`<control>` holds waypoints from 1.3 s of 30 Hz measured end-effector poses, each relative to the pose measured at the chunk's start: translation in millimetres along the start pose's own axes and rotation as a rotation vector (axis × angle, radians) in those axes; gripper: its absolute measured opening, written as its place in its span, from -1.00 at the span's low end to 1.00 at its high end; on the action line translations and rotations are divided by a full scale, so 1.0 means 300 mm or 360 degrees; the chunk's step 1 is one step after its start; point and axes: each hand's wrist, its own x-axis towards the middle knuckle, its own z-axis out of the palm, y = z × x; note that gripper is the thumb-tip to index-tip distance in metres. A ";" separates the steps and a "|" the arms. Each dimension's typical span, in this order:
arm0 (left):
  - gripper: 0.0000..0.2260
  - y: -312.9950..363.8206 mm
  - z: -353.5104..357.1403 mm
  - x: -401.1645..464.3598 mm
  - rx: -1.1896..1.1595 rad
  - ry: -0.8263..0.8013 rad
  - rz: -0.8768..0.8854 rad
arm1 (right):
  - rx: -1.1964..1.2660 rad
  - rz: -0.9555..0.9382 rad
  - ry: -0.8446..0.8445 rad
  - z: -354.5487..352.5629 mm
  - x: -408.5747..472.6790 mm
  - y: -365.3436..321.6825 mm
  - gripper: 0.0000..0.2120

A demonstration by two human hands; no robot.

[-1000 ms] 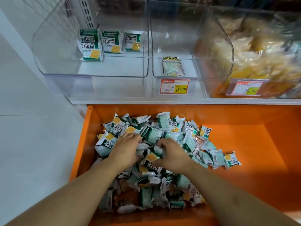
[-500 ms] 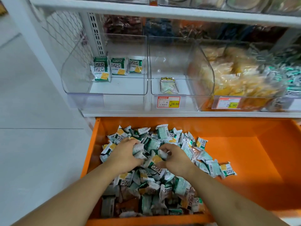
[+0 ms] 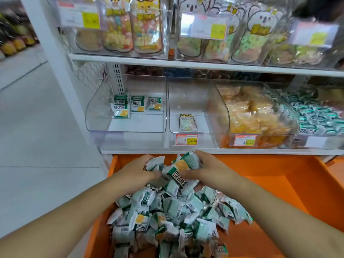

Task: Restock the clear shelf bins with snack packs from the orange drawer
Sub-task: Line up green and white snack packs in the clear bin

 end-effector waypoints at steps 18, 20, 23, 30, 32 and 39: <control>-0.49 0.106 -0.123 -0.099 -0.1461 0.0157 0.0062 | 0.0301 -0.0205 -0.0056 -0.001 -0.047 -0.130 -0.74; -0.41 0.111 -0.139 -0.094 -0.1460 0.0156 0.0090 | 0.0294 -0.0210 -0.0038 -0.009 -0.040 -0.131 -0.76; -0.46 0.124 -0.163 -0.090 -0.1392 0.0133 0.0154 | 0.0299 -0.0215 0.0001 -0.031 -0.035 -0.130 -0.76; -0.39 0.129 -0.210 -0.089 -0.1356 0.0139 0.0134 | 0.0352 -0.0250 0.0101 -0.089 -0.037 -0.134 -0.72; -0.38 0.131 -0.204 -0.090 -0.1377 0.0168 0.0114 | 0.0394 -0.0265 0.0125 -0.093 -0.034 -0.134 -0.71; -0.46 0.121 -0.175 -0.081 -0.1294 0.0253 0.0028 | 0.0501 -0.0274 0.0184 -0.087 -0.021 -0.128 -0.65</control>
